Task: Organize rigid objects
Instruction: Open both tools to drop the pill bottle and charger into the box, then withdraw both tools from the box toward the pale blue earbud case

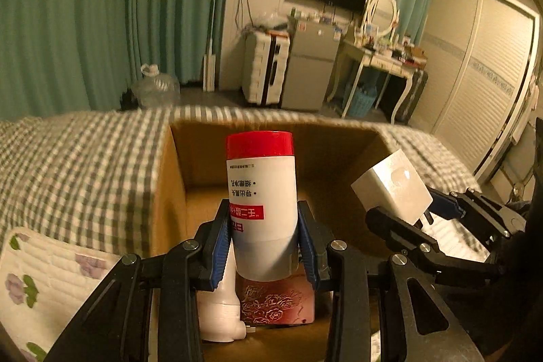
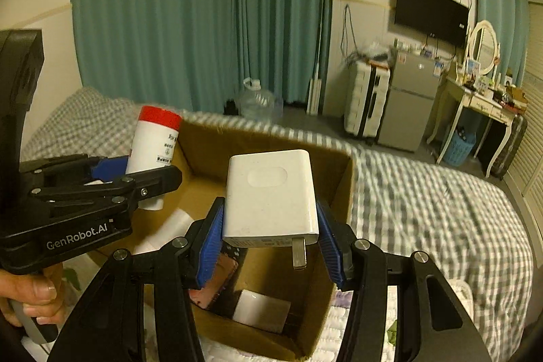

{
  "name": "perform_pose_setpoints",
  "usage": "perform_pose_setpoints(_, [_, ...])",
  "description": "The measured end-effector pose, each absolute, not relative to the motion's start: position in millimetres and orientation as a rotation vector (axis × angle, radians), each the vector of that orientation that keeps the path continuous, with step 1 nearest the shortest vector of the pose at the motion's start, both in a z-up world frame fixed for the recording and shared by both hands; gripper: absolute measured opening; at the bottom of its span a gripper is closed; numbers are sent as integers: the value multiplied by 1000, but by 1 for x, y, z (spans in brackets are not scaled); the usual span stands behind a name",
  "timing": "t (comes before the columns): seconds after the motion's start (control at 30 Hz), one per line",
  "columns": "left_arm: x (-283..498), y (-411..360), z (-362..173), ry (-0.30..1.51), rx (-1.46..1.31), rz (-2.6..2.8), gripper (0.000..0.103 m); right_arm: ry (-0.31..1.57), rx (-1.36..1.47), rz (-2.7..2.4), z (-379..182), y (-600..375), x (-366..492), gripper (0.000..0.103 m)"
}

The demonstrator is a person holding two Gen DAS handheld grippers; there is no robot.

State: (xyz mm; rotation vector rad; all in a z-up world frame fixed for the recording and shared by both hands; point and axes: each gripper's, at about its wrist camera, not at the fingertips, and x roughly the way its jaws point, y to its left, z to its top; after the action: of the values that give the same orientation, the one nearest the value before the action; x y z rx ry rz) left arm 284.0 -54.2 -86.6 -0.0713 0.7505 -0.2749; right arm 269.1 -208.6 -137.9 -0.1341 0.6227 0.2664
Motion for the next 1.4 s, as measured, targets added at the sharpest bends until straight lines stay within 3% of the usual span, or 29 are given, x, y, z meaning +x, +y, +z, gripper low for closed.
perform_pose_setpoints(0.27, [291,-69,-114,798,0,-265,37,699,-184,258,-174,-205,278,51])
perform_pose_setpoints(0.6, [300,-70,-113,840,-22,-252,40,696,-221,246,-177,-204,277,51])
perform_pose_setpoints(0.7, [300,-64,-103,830,-71,-267,49,684,-219,252,-174,-205,274,53])
perform_pose_setpoints(0.8, [292,-64,-88,798,-69,-262,57,651,-208,238,-161,-206,269,66])
perform_pose_setpoints(0.97, [275,-57,-54,725,-57,-234,57,578,-189,210,-130,-212,251,68])
perform_pose_setpoints(1.2, [242,-41,8,625,-91,-208,62,456,-152,158,-66,-222,216,89])
perform_pose_setpoints(1.4, [197,-29,59,512,-74,-186,62,349,-165,126,-11,-219,170,97])
